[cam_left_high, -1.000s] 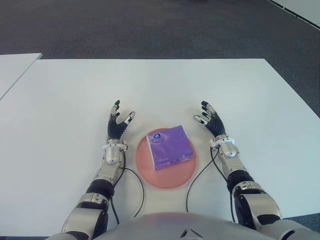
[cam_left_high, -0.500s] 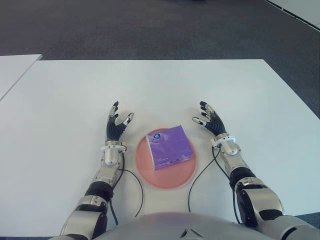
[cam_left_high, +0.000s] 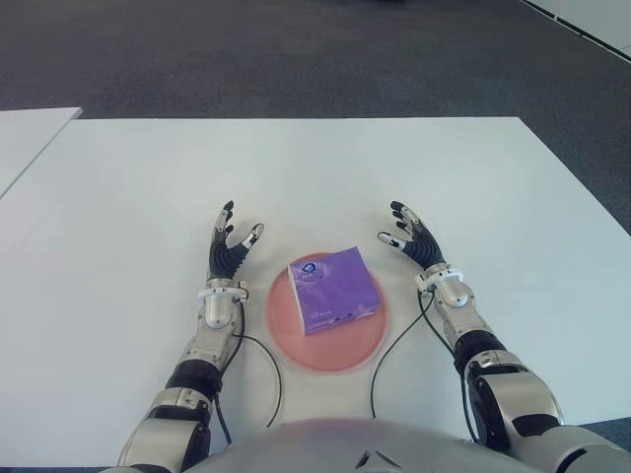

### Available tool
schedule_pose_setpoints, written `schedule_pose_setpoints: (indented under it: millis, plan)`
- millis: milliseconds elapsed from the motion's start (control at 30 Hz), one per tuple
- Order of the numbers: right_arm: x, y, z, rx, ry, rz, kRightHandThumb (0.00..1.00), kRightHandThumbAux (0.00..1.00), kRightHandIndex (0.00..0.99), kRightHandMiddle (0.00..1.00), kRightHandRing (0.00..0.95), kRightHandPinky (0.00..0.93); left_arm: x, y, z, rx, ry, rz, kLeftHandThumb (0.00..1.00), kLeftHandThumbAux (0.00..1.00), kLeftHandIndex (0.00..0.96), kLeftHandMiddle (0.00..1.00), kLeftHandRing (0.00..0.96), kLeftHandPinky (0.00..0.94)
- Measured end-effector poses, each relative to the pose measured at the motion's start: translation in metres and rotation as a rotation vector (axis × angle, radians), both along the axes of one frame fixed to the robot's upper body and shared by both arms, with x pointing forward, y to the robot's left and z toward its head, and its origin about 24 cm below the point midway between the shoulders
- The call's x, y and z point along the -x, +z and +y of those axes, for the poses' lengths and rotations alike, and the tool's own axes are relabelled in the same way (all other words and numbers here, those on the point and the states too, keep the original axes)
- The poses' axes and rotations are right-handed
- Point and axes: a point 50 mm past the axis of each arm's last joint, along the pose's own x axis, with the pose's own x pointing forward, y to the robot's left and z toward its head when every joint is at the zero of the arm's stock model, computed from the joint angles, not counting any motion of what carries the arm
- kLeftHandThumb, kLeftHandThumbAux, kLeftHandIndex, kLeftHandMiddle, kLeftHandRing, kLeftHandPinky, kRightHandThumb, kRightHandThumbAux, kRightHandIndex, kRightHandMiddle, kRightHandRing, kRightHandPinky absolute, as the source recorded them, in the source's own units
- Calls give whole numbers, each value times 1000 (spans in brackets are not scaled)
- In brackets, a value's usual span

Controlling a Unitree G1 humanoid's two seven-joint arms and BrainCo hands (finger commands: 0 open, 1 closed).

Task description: Put the tissue paper into the plate.

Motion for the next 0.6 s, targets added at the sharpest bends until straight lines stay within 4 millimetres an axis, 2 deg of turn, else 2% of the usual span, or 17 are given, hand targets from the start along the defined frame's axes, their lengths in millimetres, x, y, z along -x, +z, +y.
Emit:
schedule_pose_setpoints:
  millis: [600]
  plan:
    - [11,0,12,-93,-59,-72,0,533,0,0,0,0,1,2,3,0,8,-14,71,544,0,0,0,0]
